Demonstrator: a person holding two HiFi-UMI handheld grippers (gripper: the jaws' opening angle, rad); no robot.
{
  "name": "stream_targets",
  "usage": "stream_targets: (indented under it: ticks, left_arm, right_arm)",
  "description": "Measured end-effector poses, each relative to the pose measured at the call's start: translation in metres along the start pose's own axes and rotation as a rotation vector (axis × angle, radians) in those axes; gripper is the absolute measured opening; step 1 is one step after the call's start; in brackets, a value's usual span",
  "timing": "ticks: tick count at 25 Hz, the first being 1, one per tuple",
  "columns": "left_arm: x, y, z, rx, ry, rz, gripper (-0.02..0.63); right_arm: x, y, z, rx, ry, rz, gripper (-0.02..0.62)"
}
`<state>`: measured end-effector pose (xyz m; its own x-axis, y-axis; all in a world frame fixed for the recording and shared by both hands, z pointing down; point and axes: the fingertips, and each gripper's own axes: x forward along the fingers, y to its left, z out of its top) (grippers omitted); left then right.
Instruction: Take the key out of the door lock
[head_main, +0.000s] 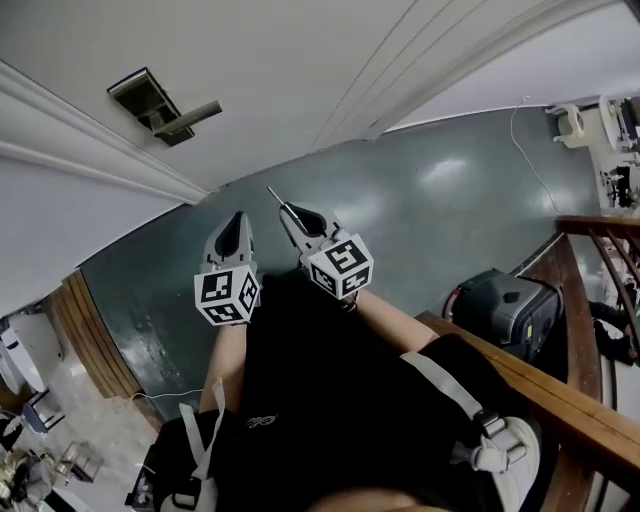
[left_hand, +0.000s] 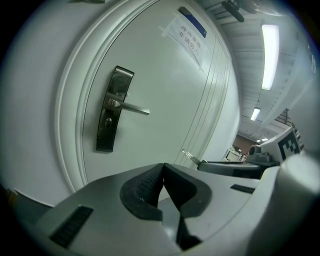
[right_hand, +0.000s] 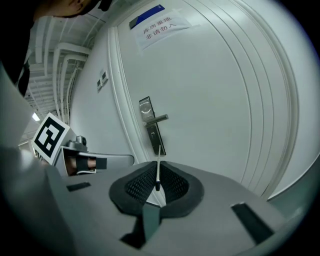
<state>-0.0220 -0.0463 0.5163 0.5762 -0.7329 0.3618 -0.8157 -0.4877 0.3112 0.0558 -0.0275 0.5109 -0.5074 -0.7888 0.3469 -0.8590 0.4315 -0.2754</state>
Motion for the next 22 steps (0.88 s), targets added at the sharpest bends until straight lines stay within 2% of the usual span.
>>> stream_targets:
  ticks: [5,11,14,22]
  left_arm:
    - [-0.003,-0.016,0.036,0.036,-0.076,-0.010,0.023]
    - [-0.011,-0.032,0.086,0.080,-0.178,-0.025,0.023]
    - [-0.016,-0.040,0.111,0.111,-0.232,-0.033,0.023]
    - [-0.028,-0.060,0.168,0.211,-0.365,-0.028,0.023]
  right_arm:
    - [-0.017,-0.007,0.034,-0.068,-0.077,-0.047,0.032]
    - [-0.029,-0.012,0.094,-0.136,-0.206,-0.090,0.032]
    - [-0.035,-0.015,0.122,-0.148,-0.265,-0.108,0.032]
    - [-0.053,-0.020,0.182,-0.258,-0.387,-0.150,0.032]
